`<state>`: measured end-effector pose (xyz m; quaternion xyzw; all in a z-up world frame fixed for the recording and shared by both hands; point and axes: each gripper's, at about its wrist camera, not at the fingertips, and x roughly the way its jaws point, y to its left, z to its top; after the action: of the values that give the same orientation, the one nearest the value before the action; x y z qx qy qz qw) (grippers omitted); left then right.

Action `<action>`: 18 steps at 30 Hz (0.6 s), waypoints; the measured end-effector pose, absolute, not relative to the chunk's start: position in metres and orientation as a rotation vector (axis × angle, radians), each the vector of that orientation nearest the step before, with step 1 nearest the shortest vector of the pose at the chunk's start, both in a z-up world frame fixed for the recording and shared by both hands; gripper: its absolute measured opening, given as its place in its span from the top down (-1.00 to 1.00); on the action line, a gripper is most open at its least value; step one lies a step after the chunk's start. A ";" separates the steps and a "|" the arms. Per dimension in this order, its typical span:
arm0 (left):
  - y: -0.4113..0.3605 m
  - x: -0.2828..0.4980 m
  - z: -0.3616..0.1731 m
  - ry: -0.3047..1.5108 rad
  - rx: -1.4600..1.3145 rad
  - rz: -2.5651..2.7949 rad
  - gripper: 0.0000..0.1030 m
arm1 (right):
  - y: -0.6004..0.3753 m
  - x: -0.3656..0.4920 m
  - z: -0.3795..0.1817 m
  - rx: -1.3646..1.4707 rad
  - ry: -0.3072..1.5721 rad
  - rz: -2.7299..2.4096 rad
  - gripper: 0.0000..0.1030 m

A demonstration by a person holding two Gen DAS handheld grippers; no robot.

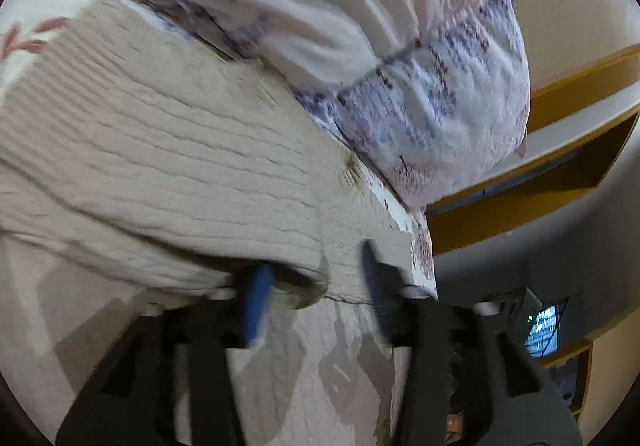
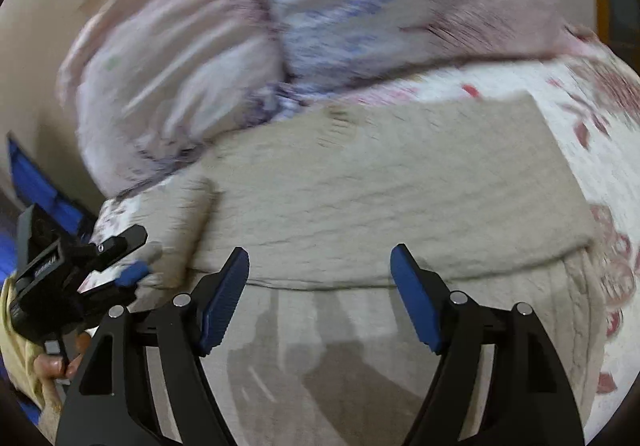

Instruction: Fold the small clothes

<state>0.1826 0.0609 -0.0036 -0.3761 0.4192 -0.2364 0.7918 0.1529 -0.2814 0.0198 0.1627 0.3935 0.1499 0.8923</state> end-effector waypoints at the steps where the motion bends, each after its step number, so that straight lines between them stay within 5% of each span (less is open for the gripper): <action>1: 0.072 0.179 -0.002 0.887 -0.819 -0.492 -0.14 | -0.274 0.151 0.025 0.316 0.797 0.343 -0.45; 9: 0.153 0.163 -0.019 0.854 -0.953 -0.340 -0.16 | -0.160 0.144 0.064 -0.011 0.684 0.659 -0.24; 18: 0.186 0.154 -0.029 0.846 -1.047 -0.318 -0.15 | -0.051 0.159 0.030 -0.406 0.749 0.733 -0.06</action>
<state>0.1539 0.1857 -0.0289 -0.4828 0.3901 -0.1466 0.7702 0.1585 -0.0513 0.0303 -0.1927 0.3550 0.3475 0.8462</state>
